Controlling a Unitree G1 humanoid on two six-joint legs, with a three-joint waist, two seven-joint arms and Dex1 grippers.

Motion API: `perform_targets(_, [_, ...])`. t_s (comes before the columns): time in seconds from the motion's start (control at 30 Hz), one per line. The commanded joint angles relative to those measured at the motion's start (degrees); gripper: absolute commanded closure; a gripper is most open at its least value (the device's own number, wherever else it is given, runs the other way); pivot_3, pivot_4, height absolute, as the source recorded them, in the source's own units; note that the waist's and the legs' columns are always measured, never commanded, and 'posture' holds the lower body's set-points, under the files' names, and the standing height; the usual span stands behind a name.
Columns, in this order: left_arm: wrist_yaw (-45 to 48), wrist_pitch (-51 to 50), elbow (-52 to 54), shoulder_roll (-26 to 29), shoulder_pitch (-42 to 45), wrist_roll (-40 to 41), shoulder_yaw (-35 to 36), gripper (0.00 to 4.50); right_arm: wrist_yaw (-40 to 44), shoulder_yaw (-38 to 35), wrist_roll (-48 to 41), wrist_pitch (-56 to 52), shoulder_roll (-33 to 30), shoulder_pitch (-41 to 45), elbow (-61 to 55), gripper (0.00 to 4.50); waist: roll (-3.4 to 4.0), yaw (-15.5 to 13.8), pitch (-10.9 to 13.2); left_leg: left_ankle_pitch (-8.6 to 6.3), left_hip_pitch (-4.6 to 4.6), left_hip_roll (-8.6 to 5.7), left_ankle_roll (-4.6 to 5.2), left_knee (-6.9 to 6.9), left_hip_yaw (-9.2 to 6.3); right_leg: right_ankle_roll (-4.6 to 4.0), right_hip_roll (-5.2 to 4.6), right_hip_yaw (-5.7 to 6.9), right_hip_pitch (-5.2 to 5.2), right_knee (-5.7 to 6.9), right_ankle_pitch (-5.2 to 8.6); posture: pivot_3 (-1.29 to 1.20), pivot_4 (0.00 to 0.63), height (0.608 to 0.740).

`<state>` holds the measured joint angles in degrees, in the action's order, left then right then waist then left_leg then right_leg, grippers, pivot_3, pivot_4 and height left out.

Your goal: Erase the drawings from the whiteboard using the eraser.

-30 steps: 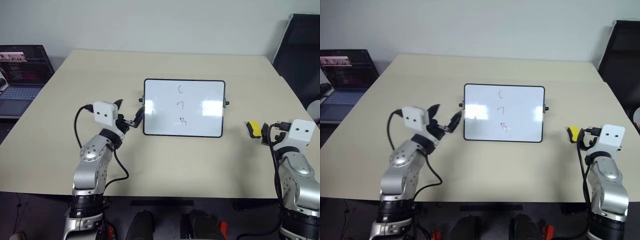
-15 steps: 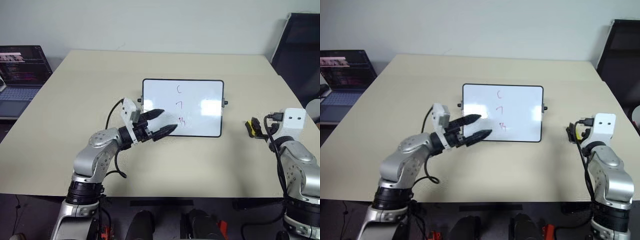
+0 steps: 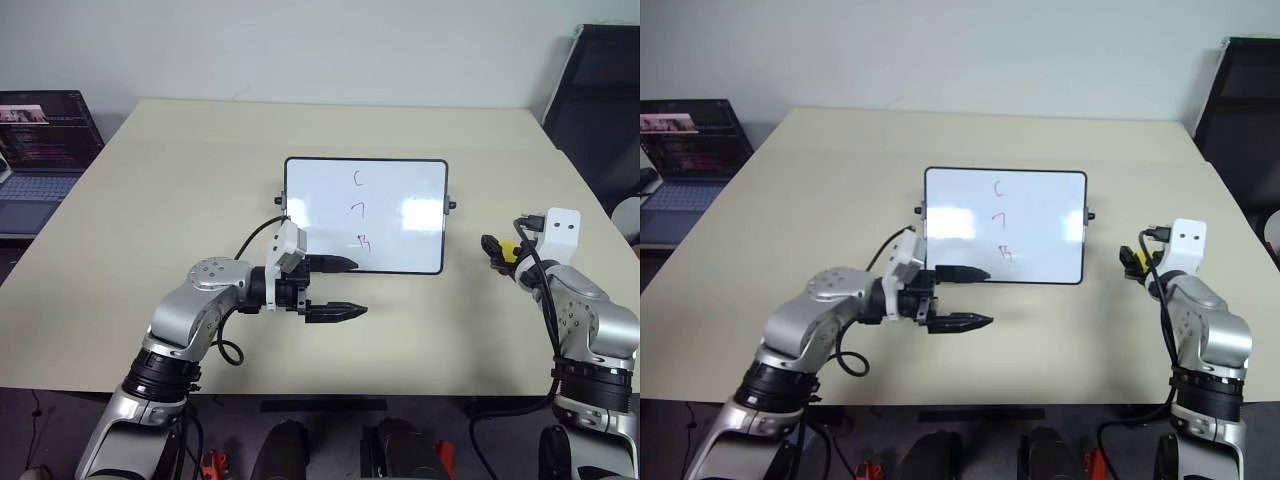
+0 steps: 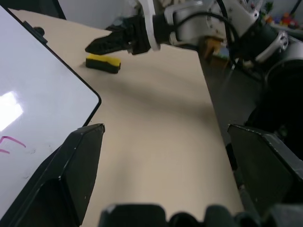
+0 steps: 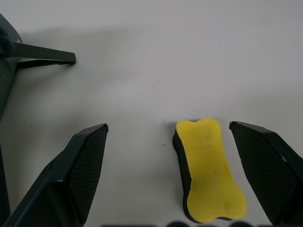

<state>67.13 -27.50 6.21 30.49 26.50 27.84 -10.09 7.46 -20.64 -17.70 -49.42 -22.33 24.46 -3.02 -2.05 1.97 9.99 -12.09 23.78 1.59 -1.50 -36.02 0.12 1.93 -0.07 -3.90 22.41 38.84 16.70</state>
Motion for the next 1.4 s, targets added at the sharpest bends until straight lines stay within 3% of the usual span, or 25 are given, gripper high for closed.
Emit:
perform_targets(0.03, [0.92,3.9,0.14,0.26,-0.17,-2.06,-0.78,0.0,0.85,-0.27,0.3,2.7,-1.63,2.33,1.76,0.02,0.0,0.0,0.0,0.0,0.0,0.0,0.0,0.0,0.0,0.0,0.0,-0.01,0.0,0.0,0.0,0.0,0.15,0.74])
perform_targets(0.77, [0.81,8.56,-0.87,0.18,-1.71,-4.56,-0.07,0.0,5.88,1.01,0.42,6.39,-4.31,2.76,10.44,0.02,0.02,0.03,0.01,0.0,0.0,0.01,0.0,0.0,0.0,-0.01,0.0,-0.02,0.01,0.02,0.0,0.0,0.15,0.74])
perform_targets(1.4, [-1.74,4.99,3.09,1.14,-2.23,-3.2,0.62,0.0,7.58,1.99,1.27,10.16,-5.62,4.58,17.68,0.02,0.02,0.03,0.01,0.0,0.0,0.01,0.0,0.0,0.0,-0.01,0.0,-0.01,0.01,0.02,-0.01,0.0,0.15,0.74])
